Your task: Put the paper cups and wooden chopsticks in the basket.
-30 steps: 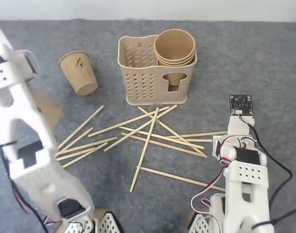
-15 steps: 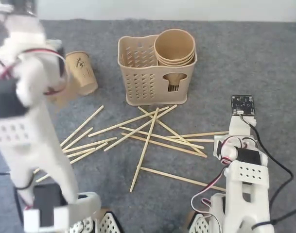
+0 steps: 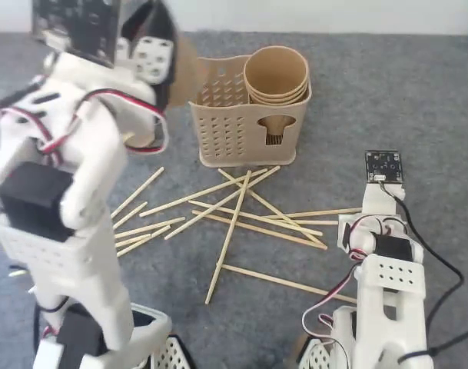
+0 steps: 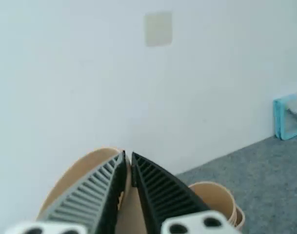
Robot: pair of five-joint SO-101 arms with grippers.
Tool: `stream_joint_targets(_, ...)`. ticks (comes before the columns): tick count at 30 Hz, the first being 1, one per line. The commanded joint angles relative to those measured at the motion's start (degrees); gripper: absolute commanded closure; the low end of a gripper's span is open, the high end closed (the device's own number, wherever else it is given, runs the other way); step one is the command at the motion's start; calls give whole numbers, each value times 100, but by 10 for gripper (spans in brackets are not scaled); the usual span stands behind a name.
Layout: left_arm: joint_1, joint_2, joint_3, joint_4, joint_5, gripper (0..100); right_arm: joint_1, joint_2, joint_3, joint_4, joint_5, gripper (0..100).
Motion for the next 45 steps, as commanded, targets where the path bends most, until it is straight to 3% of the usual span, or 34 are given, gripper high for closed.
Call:
stream_joint_targets(1, 659, 158, -13, -721, -527, 990, 66, -224, -44, -127, 79, 991)
stream_joint_targets(6, 1169, 835, -13, -1398, -1143, 990, 66, -224, -26, -198, 88, 991)
stream_joint_targets(11, 1380, 1424, -13, -1547, -1204, 990, 75, -224, 9, -277, 229, 991)
stream_joint_targets(28, 1160, 3015, -22, -2251, -1169, 990, 66, -224, 18, -286, 237, 991)
stream_joint_targets(35, 1160, 3095, 374, -2057, -1187, 990, 75, -224, 26, -409, 246, 991)
stream_joint_targets(41, 1160, 3095, 690, -2048, -1064, 978, 66, -224, 70, -444, 396, 991)
stream_joint_targets(45, 1002, 2980, 514, -1829, -308, 861, 66, -224, 79, -444, 404, 991)
